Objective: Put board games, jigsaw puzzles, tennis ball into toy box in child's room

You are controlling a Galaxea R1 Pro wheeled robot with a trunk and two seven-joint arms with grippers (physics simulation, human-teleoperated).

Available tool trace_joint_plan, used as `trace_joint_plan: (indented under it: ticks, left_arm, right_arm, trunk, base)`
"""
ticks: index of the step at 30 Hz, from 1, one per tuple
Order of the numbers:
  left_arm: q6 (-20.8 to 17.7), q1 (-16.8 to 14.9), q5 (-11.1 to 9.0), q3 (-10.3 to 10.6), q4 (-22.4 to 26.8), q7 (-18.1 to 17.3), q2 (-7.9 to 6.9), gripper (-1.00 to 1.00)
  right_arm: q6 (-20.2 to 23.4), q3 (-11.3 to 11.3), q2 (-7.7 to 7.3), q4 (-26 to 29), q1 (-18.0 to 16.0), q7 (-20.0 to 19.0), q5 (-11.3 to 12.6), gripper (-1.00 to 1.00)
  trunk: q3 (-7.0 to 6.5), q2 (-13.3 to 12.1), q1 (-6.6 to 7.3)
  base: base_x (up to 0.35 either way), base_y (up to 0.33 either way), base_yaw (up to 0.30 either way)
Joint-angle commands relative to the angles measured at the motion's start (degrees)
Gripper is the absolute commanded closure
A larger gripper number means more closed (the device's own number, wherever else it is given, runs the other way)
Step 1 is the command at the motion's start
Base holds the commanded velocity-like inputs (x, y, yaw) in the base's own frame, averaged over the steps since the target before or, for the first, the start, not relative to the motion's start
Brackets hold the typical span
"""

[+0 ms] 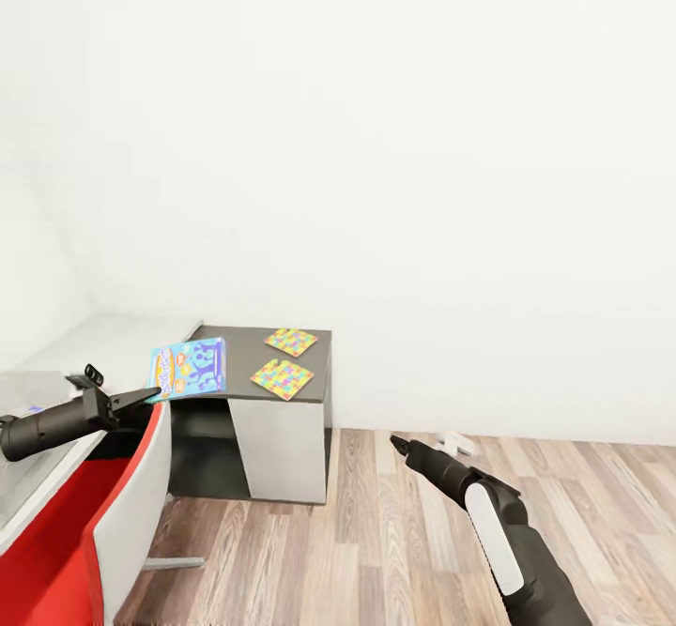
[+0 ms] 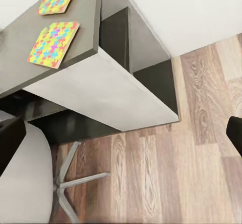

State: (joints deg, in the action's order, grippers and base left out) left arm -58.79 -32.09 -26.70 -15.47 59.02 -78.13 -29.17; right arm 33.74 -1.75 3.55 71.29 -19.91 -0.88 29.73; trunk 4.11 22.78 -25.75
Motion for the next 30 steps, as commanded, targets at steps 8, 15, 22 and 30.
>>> trace_joint_plan:
  ticks: [8, 15, 22, 30]
  left_arm:
    - [-0.56, -0.08, -0.28, 0.01, -0.03, -0.01, -0.07, 1.00]
    - [-0.56, -0.08, -0.28, 0.00, -0.04, -0.01, -0.13, 1.00]
    - [-0.54, -0.08, -0.28, -0.02, -0.04, -0.04, -0.22, 1.00]
    - [-0.54, -0.08, -0.32, 0.00, -0.04, -0.01, -0.19, 1.00]
  right_arm:
    - [0.36, -0.18, 0.06, 0.07, -0.04, -0.09, 0.23, -1.00]
    - [0.57, -0.25, -0.07, 0.95, -0.04, -0.14, 0.24, -1.00]
    - [2.78, -0.43, -1.62, 10.54, 0.01, -0.70, 0.63, -1.00]
    - [11.43, -3.33, -3.58, 18.35, 2.09, -11.83, 2.02, -1.00]
  trunk:
    - [0.13, 0.14, -0.04]
    - [0.13, 0.14, -0.04]
    - [0.13, 0.14, -0.04]
    - [0.13, 0.14, -0.04]
  base:
    - [0.000, 0.000, 0.289]
    - [0.000, 0.000, 0.289]
    - [0.000, 0.000, 0.289]
    - [0.000, 0.000, 0.287]
